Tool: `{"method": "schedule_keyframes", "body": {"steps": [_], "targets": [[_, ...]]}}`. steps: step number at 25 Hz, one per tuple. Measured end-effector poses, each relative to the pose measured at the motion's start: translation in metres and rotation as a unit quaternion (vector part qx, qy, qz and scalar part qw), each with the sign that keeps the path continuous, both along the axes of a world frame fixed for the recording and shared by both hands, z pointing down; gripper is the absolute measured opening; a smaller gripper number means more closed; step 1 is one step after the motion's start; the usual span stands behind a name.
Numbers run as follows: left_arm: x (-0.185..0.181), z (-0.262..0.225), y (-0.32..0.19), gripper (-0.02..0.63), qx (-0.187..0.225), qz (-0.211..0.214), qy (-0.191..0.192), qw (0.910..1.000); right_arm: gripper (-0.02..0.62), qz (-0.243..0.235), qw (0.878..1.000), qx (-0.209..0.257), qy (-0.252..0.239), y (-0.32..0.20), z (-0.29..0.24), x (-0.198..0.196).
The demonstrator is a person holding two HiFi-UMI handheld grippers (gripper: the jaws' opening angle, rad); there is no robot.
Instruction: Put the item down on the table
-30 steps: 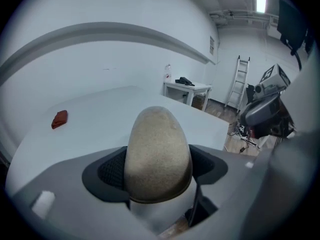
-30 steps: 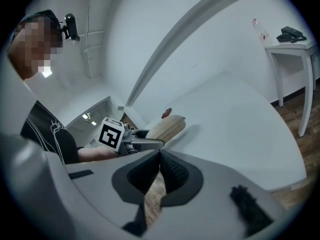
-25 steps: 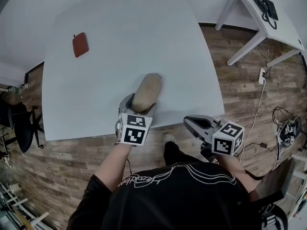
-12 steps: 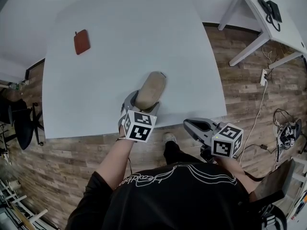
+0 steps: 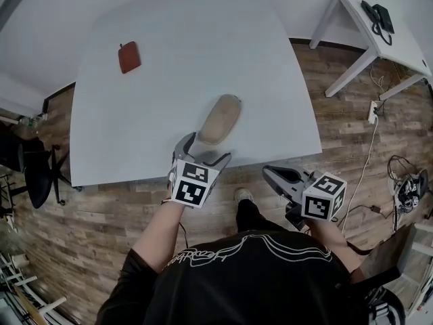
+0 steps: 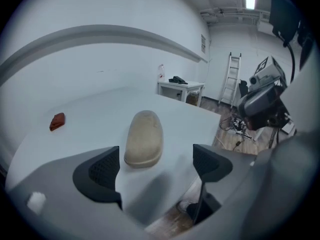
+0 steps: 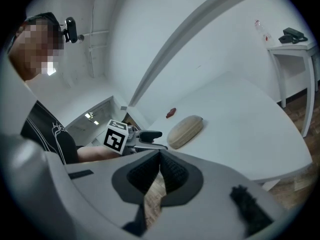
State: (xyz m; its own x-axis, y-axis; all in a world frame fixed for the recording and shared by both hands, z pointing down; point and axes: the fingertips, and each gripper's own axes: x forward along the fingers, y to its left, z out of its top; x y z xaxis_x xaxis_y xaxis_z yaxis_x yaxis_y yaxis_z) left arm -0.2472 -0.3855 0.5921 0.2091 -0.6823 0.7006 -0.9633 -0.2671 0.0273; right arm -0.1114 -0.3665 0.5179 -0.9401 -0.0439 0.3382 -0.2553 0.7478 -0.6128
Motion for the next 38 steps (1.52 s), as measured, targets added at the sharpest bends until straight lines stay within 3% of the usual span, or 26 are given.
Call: {"method": "schedule_keyframes", "body": {"steps": [8, 15, 20, 27, 38], "targets": [[0.050, -0.102, 0.110, 0.448, 0.053, 0.039, 0.125, 0.9899, 0.009, -0.023, 0.997, 0.050, -0.057, 0.090, -0.053, -0.010], [0.066, -0.181, 0.207, 0.236, 0.114, 0.040, 0.218, 0.9683, 0.009, -0.042, 0.989, 0.103, -0.095, 0.172, -0.106, -0.012], [0.077, -0.217, 0.262, 0.005, 0.156, 0.059, 0.218, 0.9615, 0.009, -0.051, 0.984, 0.131, -0.111, 0.226, -0.134, -0.007], [0.095, -0.233, 0.308, 0.005, 0.171, 0.095, 0.214, 0.9571, 0.008, -0.053, 0.979, 0.162, -0.114, 0.273, -0.157, 0.001], [0.101, -0.249, 0.320, 0.005, 0.182, 0.104, 0.213, 0.9543, 0.008, -0.058, 0.976, 0.179, -0.108, 0.294, -0.170, 0.002]]}}
